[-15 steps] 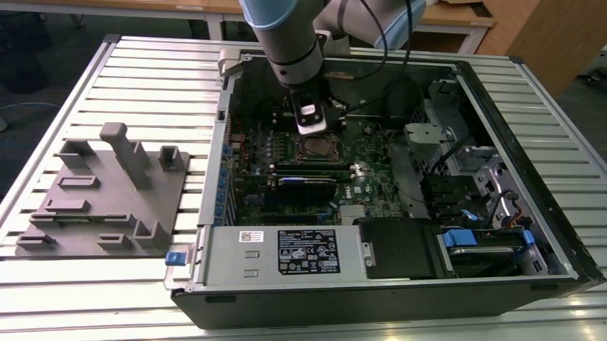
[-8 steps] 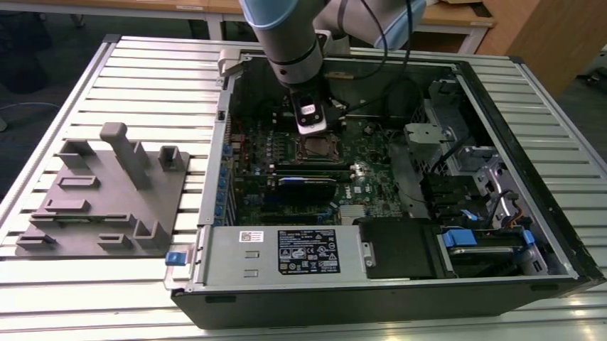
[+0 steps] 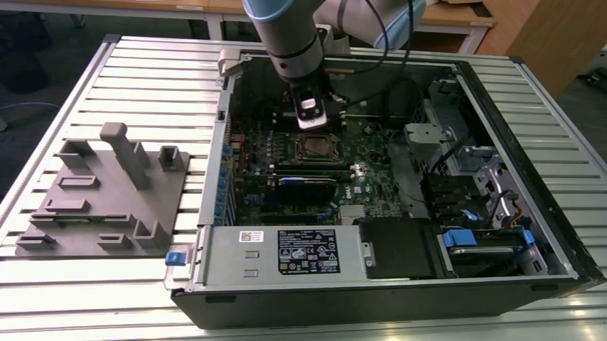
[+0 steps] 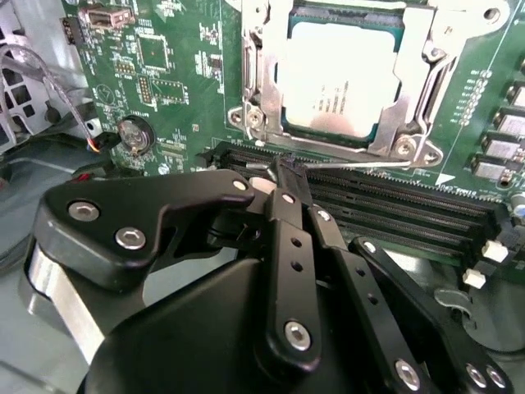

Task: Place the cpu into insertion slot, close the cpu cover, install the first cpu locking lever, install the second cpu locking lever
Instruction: 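Install the first cpu locking lever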

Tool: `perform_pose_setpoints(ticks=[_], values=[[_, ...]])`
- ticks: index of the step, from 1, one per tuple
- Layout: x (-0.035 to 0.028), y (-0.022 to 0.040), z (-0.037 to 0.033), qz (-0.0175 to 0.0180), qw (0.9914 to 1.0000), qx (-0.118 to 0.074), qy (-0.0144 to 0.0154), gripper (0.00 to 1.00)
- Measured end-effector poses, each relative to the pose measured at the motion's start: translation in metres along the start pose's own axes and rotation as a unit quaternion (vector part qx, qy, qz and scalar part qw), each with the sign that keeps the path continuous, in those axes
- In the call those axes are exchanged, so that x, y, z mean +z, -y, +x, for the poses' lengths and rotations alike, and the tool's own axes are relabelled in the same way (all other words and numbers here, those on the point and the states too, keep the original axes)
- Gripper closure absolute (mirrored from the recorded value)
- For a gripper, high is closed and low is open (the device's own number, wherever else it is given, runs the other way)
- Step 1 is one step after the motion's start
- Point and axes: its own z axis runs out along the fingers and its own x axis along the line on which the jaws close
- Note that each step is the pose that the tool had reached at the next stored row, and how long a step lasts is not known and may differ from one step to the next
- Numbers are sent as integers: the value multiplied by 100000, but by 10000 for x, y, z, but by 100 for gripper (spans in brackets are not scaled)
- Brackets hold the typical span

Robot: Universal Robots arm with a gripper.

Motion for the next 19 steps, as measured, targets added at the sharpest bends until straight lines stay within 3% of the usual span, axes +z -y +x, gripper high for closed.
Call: perform_pose_setpoints(ticks=[3, 7, 9, 13, 19], values=[[-1, 0, 10, -148, 100000, -53, 263, 89], [3, 18, 43, -929, 99981, -331, 1692, 89], [3, 27, 60, -1115, 99972, -398, 2029, 89], [1, 36, 76, -1680, 99969, -186, 1844, 89], [2, 49, 82, -2101, 99964, -15, 1695, 89]])
